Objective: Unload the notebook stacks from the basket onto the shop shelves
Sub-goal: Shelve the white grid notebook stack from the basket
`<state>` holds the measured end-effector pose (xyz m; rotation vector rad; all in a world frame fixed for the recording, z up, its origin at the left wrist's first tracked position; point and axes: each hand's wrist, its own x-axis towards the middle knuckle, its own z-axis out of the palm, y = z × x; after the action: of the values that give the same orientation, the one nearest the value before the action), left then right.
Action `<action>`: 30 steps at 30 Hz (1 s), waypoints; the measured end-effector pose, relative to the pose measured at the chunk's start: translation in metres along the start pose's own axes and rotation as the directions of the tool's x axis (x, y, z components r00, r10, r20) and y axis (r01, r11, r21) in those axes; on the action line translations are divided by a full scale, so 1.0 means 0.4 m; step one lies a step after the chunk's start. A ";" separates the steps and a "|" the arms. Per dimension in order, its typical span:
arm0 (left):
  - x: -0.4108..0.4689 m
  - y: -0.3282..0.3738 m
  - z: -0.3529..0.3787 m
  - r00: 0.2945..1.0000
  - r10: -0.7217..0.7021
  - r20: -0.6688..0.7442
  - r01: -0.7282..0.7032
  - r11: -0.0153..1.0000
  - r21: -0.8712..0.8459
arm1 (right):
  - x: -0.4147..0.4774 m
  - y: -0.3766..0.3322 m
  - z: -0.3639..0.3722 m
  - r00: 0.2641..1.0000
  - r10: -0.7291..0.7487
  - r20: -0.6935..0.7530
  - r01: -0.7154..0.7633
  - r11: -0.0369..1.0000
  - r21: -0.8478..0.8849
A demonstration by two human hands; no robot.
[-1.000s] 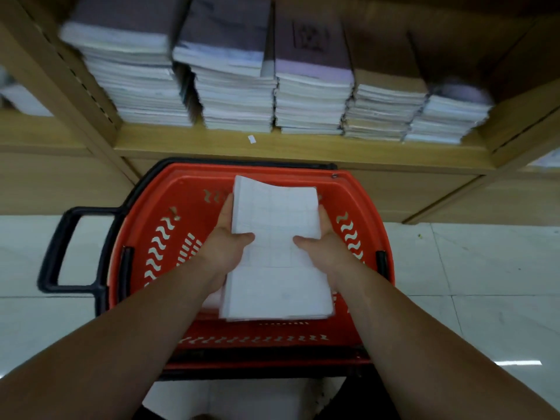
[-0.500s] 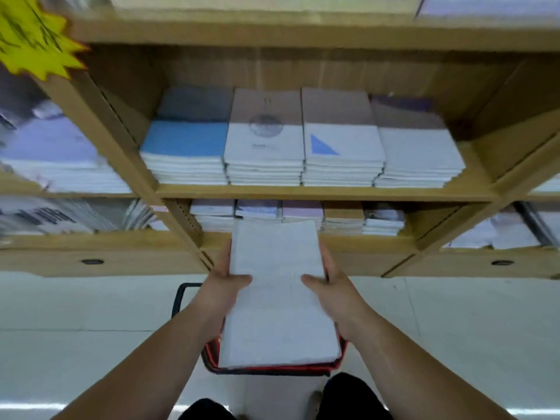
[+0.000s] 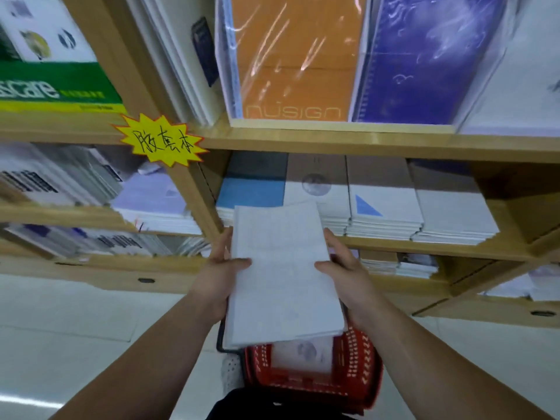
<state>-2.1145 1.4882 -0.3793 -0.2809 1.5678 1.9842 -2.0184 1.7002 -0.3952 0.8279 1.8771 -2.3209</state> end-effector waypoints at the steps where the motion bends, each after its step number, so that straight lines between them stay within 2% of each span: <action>1: 0.032 0.026 -0.018 1.000 0.011 0.005 -0.011 1.000 -0.014 | 0.022 -0.016 0.025 1.000 -0.003 -0.003 0.003 1.000 -0.003; 8: 0.274 0.180 -0.122 0.991 0.066 0.118 -0.072 0.996 0.050 | 0.152 -0.080 0.188 0.985 0.150 -0.087 -0.146 0.988 0.047; 12: 0.367 0.208 -0.123 0.989 0.086 0.119 -0.092 0.995 0.040 | 0.194 -0.084 0.223 0.964 0.216 -0.154 -0.204 0.975 0.092; 16: 0.404 0.178 -0.131 0.989 0.038 0.146 -0.059 0.988 0.141 | 0.226 -0.075 0.235 0.952 0.220 -0.211 -0.211 0.975 0.061; 18: 0.393 0.158 -0.144 0.984 0.028 0.175 -0.072 0.966 0.249 | 0.239 -0.059 0.239 0.947 0.220 -0.232 -0.211 0.975 0.063; 21: 0.336 0.121 -0.170 0.991 0.028 0.131 -0.080 0.907 0.412 | 0.247 -0.030 0.241 0.949 0.222 -0.223 -0.210 0.975 0.077; 24: 0.246 0.073 -0.179 0.999 -0.030 0.044 0.005 0.875 0.485 | 0.265 -0.012 0.230 0.955 0.224 -0.194 -0.209 0.973 0.098; 26: 0.206 0.043 -0.164 0.998 -0.063 0.006 0.054 0.906 0.419 | 0.279 -0.011 0.220 0.963 0.215 -0.160 -0.207 0.976 0.067; 30: 0.212 0.033 -0.125 0.993 0.033 -0.113 0.001 0.960 0.282 | 0.309 -0.035 0.216 0.976 0.173 -0.130 -0.175 0.985 -0.001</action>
<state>-2.1995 1.4661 -0.4256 -0.2732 1.9065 1.7532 -2.1614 1.6602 -0.4249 1.1180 1.7816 -2.1975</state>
